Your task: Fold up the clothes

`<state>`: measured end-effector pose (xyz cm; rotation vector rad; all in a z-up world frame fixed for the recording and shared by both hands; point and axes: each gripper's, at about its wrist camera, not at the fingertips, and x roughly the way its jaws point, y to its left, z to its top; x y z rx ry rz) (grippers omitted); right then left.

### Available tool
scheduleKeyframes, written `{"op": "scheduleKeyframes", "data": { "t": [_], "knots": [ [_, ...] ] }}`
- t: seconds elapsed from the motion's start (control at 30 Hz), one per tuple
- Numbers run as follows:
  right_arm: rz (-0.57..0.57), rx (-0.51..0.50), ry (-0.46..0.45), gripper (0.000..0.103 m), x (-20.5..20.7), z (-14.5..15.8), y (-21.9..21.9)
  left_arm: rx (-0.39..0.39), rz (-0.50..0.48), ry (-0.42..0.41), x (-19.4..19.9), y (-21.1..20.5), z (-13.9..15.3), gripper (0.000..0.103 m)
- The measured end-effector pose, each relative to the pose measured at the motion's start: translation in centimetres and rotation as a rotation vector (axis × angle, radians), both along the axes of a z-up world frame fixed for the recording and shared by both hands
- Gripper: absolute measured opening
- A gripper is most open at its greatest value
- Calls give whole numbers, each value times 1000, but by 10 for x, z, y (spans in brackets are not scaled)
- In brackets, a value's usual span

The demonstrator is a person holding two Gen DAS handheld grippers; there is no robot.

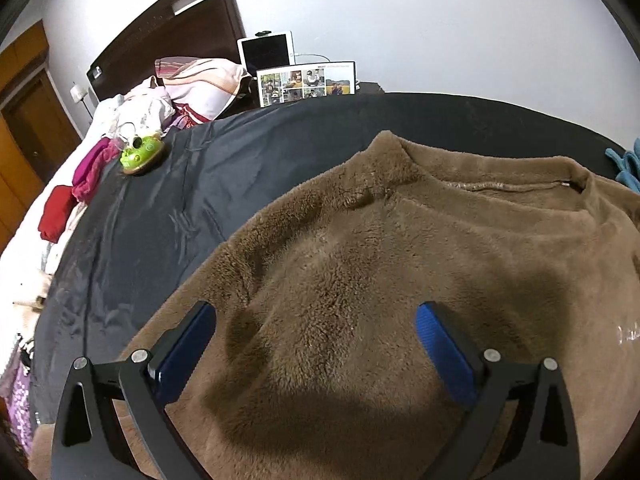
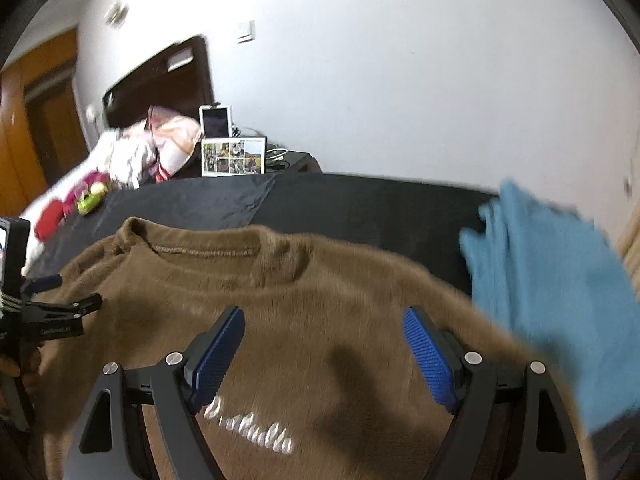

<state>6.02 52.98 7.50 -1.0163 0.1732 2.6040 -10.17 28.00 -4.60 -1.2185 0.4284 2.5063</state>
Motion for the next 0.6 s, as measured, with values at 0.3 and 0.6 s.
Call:
{"op": "scheduleKeyframes", "data": {
  "t": [0.3, 0.6],
  "knots": [
    [64, -83, -202, 52, -96, -17, 6, 140, 42, -76, -14, -18, -5, 101],
    [-15, -99, -282, 17, -123, -50, 21, 128, 44, -70, -13, -18, -7, 102]
  ]
}}
